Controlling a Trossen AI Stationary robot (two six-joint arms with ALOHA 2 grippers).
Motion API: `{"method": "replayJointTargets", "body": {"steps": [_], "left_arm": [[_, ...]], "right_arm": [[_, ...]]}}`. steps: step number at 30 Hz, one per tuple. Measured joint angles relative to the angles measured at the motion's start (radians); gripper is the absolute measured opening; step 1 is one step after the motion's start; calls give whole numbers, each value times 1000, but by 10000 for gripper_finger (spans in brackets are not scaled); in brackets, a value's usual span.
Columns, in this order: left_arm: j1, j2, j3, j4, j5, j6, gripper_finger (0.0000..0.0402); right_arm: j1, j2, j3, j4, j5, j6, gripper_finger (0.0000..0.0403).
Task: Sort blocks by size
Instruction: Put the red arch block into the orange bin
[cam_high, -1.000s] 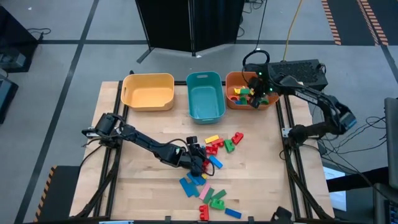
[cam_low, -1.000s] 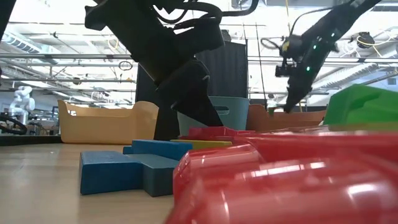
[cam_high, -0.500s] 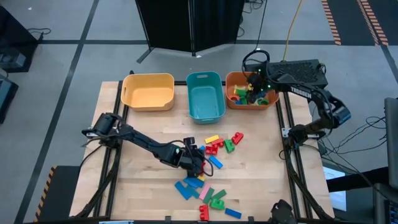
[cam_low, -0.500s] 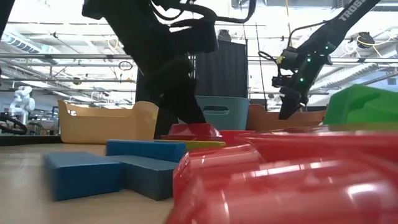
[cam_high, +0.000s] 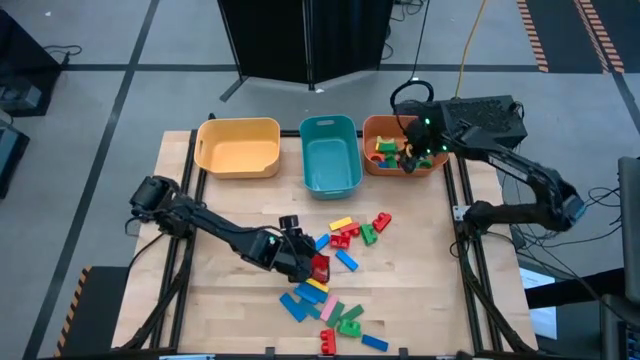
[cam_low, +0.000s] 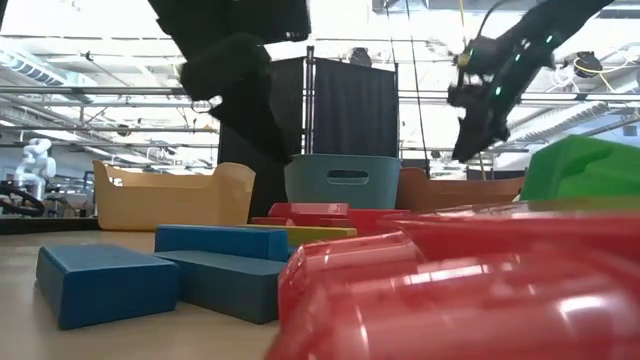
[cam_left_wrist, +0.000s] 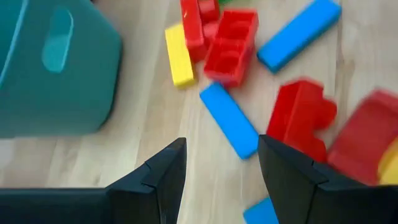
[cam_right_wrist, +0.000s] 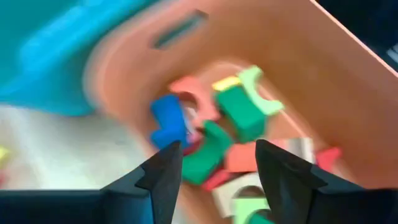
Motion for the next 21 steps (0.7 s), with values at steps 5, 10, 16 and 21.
{"method": "replayJointTargets", "body": {"steps": [5,10,16,21], "left_arm": [[-44,-5,-4,-5,18,-1,192],[-85,-5,-38,21,73,-26,192],[-125,-5,-84,146,98,0,192],[-130,-5,-136,287,131,47,192]], "right_arm": [[156,-125,0,-74,-7,78,172],[313,-206,-31,-98,-6,169,162],[487,-276,-142,12,-4,325,157],[637,-292,-246,200,3,437,157]]}}
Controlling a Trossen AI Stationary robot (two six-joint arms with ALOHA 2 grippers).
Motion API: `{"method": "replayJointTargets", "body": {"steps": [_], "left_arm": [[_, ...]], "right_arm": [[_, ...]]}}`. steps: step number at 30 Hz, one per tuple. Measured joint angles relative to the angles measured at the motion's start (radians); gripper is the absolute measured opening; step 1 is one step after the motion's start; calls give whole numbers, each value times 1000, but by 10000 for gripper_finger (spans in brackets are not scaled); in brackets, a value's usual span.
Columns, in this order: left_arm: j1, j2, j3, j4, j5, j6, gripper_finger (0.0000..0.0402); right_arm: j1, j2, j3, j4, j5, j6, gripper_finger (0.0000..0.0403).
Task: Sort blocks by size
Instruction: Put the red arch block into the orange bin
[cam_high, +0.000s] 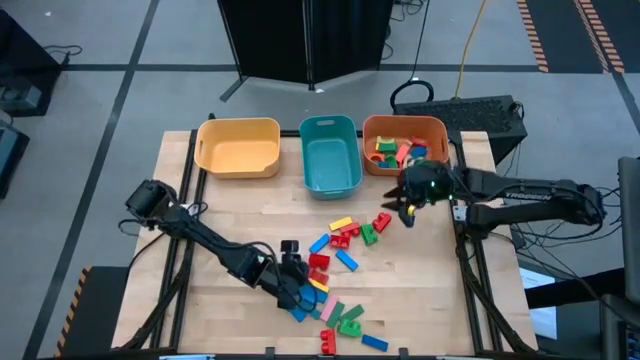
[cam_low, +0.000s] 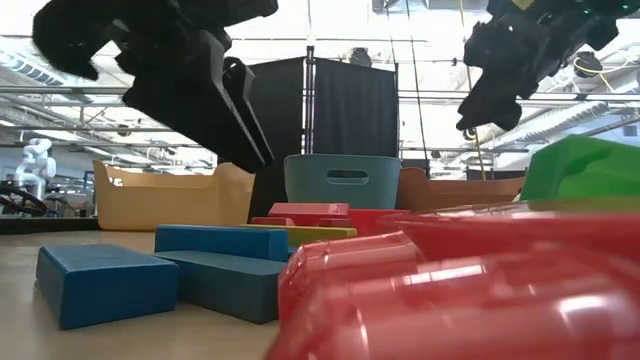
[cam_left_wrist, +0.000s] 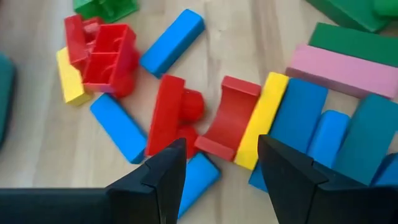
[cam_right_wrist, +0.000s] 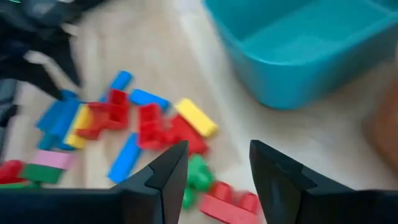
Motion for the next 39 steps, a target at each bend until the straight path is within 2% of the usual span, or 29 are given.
{"method": "replayJointTargets", "body": {"steps": [5,11,17,20,25,29,39], "left_arm": [[1,1,-16,41,33,6,192],[21,1,-67,195,141,88,192],[72,1,-97,207,108,140,192],[107,1,-125,208,151,145,192],[137,-2,-156,229,229,144,192],[138,1,-176,302,294,208,192],[169,2,-219,376,274,218,192]], "right_arm": [[126,11,-53,131,23,64,157],[271,34,-55,145,169,119,157],[389,81,-55,243,237,149,157],[432,113,-55,320,238,148,157],[479,167,-55,421,237,126,157],[488,200,-55,463,238,107,157],[488,241,-55,543,238,79,157]]}}
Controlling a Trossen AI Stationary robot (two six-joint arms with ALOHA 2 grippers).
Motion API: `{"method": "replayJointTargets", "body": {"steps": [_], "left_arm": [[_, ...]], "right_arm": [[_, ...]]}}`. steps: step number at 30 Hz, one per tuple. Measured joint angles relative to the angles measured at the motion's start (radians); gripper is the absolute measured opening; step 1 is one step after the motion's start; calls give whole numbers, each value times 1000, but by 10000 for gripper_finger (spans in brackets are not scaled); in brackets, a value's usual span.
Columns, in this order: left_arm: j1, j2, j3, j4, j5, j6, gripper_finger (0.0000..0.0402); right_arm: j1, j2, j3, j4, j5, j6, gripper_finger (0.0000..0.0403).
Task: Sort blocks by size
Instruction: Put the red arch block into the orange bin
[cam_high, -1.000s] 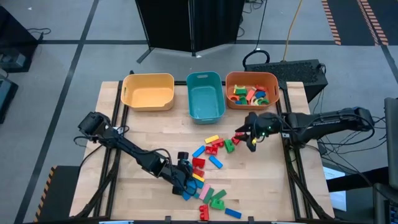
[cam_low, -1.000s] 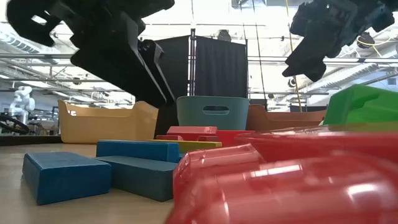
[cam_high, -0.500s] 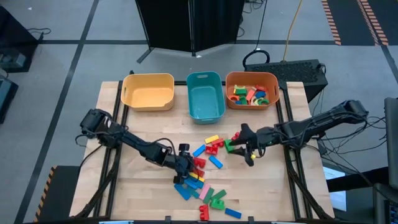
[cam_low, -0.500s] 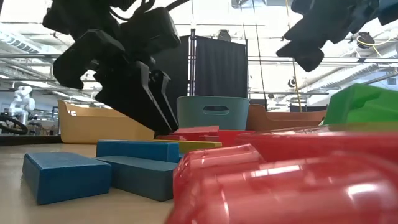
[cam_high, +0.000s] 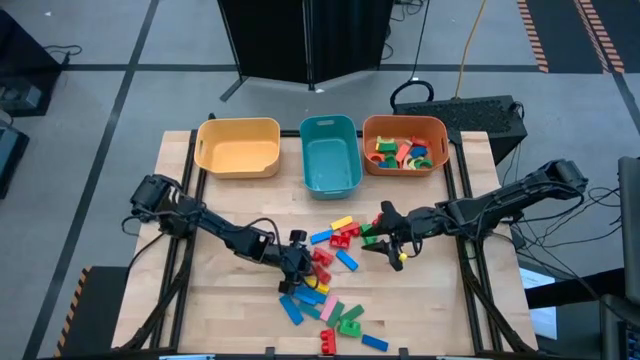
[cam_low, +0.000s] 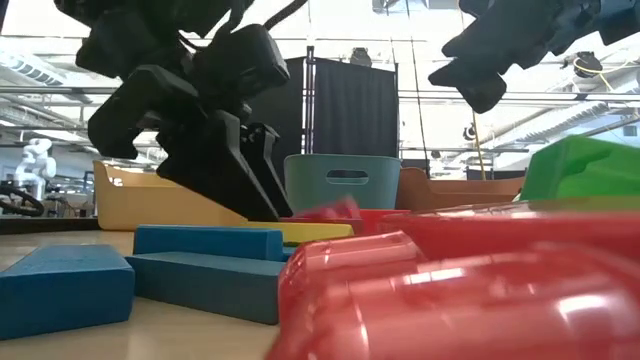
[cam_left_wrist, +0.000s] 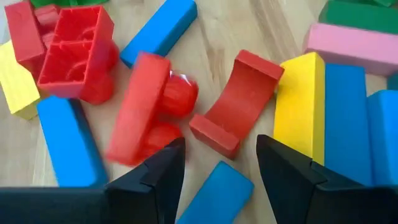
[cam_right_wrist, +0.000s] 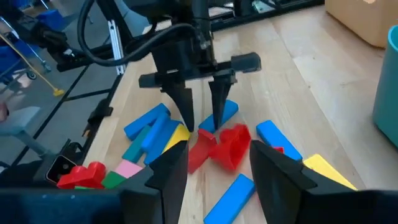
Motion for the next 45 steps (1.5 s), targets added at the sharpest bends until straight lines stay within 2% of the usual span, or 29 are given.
{"method": "replayJointTargets", "body": {"steps": [11,24,29,36,42,45], "left_arm": [[19,98,-1,111,59,31,192],[24,112,0,169,70,85,191],[29,112,0,160,72,83,168],[36,107,1,147,16,22,104],[61,79,1,177,-2,-2,109],[73,53,1,183,-2,-2,110]], "right_arm": [[0,0,0,6,0,-14,157],[0,0,0,8,25,-22,157],[0,4,0,10,35,-22,157],[39,98,1,3,206,-10,157],[118,162,0,49,440,-52,157],[162,170,1,128,513,-117,157]]}}
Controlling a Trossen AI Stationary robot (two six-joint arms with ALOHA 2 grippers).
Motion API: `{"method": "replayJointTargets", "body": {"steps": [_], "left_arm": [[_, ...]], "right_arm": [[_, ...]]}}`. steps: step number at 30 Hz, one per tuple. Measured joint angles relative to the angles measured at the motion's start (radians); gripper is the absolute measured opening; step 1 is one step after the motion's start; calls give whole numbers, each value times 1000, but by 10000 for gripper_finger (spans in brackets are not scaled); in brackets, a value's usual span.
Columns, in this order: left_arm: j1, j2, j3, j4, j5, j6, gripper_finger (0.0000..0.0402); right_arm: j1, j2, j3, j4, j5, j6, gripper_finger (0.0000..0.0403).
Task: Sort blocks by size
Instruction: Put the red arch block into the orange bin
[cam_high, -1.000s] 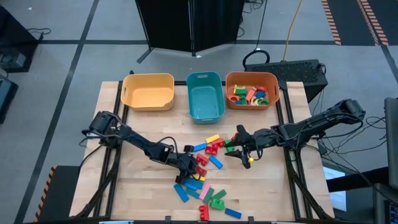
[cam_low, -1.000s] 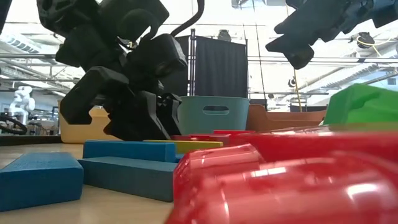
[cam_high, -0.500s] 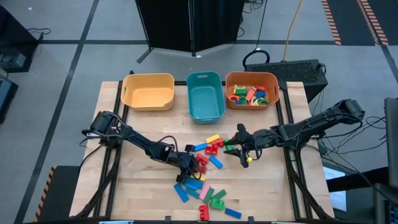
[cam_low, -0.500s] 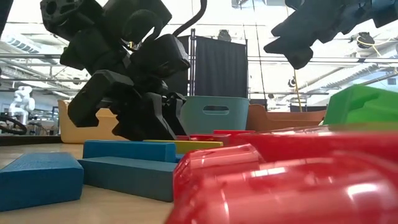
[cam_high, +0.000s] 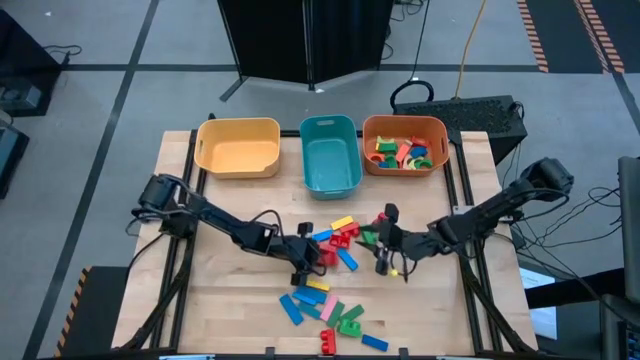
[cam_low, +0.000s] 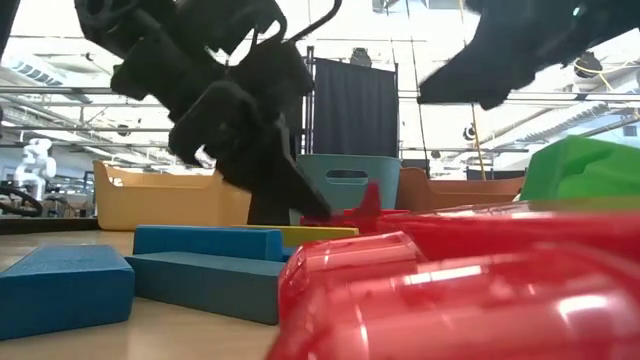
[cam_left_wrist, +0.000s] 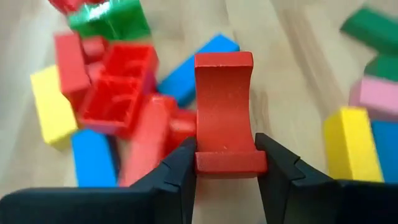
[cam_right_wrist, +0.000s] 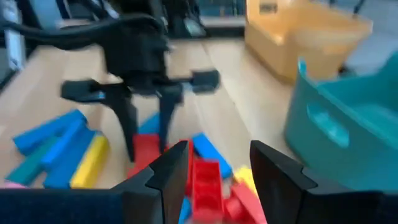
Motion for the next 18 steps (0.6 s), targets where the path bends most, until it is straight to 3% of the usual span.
{"method": "replayJointTargets", "body": {"steps": [5,10,18], "left_arm": [[15,-55,0,19,-2,4,111],[28,-98,0,7,-3,7,111],[28,-132,0,11,-3,1,111]], "right_arm": [[33,23,0,90,-34,-60,157],[34,61,0,103,-52,85,166],[40,109,0,153,-73,47,246]]}}
